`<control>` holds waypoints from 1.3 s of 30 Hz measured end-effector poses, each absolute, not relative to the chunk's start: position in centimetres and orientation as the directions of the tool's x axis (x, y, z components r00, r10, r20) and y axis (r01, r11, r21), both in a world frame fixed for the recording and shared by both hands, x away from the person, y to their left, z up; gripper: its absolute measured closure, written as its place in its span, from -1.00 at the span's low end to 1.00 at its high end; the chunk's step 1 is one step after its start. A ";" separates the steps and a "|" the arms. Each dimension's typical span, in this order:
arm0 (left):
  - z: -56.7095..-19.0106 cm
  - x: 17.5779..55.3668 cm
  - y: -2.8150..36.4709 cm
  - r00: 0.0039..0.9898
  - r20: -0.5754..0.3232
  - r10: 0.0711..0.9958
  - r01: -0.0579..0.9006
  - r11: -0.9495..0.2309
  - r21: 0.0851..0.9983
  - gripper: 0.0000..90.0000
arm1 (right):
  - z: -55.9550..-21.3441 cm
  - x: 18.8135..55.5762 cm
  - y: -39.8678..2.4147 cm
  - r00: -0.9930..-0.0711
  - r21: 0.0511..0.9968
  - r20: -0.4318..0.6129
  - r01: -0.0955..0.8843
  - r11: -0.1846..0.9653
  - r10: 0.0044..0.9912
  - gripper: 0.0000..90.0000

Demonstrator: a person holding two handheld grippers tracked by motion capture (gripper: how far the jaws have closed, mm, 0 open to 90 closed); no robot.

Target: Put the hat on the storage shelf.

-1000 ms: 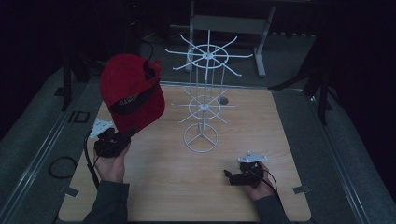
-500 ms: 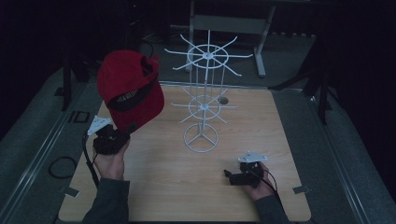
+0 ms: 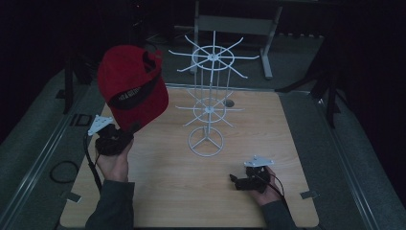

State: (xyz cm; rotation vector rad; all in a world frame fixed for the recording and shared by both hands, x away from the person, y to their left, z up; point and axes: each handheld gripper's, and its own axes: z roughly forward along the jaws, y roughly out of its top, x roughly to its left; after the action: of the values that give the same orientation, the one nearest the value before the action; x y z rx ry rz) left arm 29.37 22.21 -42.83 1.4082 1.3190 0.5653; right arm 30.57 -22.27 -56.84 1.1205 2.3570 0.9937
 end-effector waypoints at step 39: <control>-39.6 29.7 22.0 0.306 -0.332 0.892 0.344 0.221 0.913 0.91 | -56.8 30.6 -22.3 -0.628 0.719 -0.012 0.535 0.443 0.778 -0.71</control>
State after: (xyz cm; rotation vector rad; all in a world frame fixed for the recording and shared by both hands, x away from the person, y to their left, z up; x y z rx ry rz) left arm 29.66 21.98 -39.61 1.3518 1.2616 0.5678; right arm 30.58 -22.27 -56.83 1.1196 2.3578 0.9929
